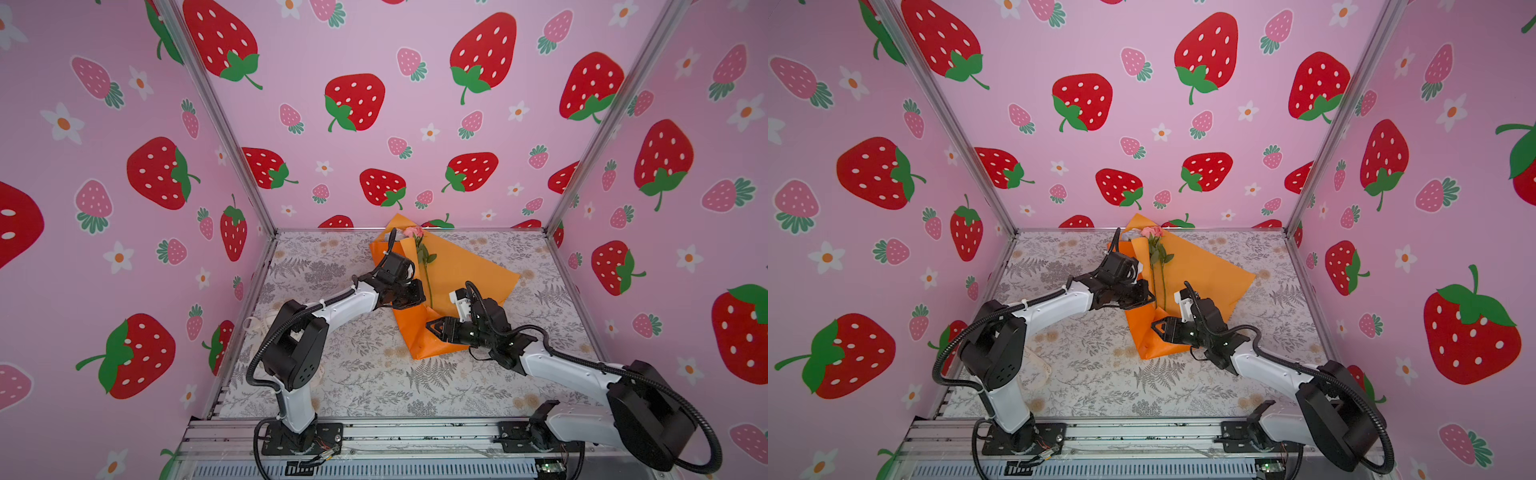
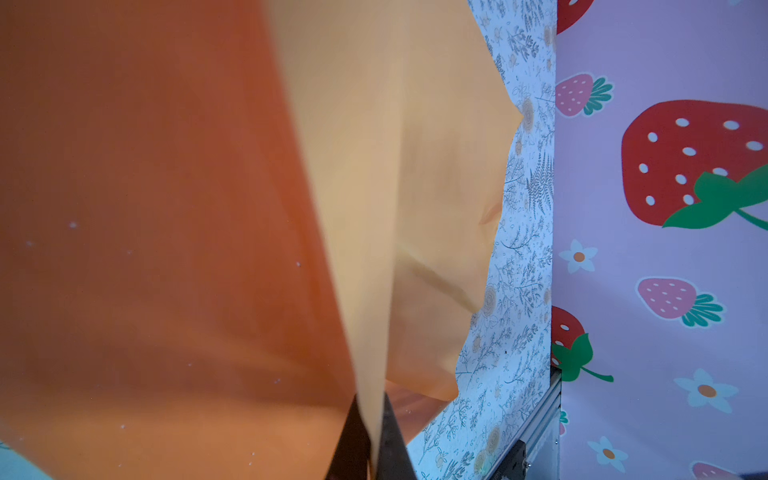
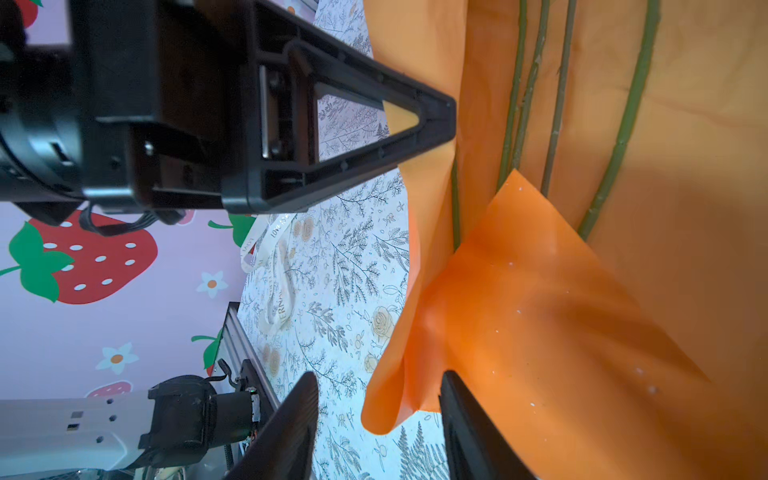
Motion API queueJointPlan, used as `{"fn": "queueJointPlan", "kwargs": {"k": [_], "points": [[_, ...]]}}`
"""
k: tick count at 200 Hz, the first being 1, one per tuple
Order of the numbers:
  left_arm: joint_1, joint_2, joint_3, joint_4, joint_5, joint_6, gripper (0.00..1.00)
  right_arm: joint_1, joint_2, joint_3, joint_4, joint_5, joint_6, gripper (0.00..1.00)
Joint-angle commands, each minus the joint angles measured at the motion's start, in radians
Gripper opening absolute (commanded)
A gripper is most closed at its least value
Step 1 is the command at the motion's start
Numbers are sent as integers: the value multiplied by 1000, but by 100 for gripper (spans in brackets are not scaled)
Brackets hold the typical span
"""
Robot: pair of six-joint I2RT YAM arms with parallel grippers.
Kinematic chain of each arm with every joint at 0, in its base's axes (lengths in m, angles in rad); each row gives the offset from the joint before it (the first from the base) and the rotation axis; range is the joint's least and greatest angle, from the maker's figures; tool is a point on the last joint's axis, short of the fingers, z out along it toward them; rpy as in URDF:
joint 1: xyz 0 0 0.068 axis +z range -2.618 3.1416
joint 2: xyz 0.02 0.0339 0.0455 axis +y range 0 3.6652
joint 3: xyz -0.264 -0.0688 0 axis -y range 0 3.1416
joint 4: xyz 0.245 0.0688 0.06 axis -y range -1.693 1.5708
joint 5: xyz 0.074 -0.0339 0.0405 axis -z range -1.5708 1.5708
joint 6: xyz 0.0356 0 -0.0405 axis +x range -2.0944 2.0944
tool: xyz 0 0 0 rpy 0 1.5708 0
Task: Tie the bouquet of fake flowers
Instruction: 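Wrap the paper over the stems with the left gripper while the right holds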
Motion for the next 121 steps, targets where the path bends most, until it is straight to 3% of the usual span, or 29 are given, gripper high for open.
{"fn": "queueJointPlan", "kwargs": {"k": [1, 31, 63, 84, 121], "points": [[-6, 4, 48, 1, 19, -16, 9, 5, 65, 54, 49, -1, 30, 51], [-8, 9, 58, 8, 28, -27, 9, 20, 182, 140, 0, 40, 8, 51], [-8, 13, 65, -3, 29, -34, 9, 24, 241, 184, -31, 143, -5, 39], [-7, 9, 66, -15, 33, -35, 11, 10, 235, 176, -31, 174, -28, 21], [-7, -12, 58, -18, 59, -31, 23, -18, 254, 155, -9, 86, -26, 5]]}}
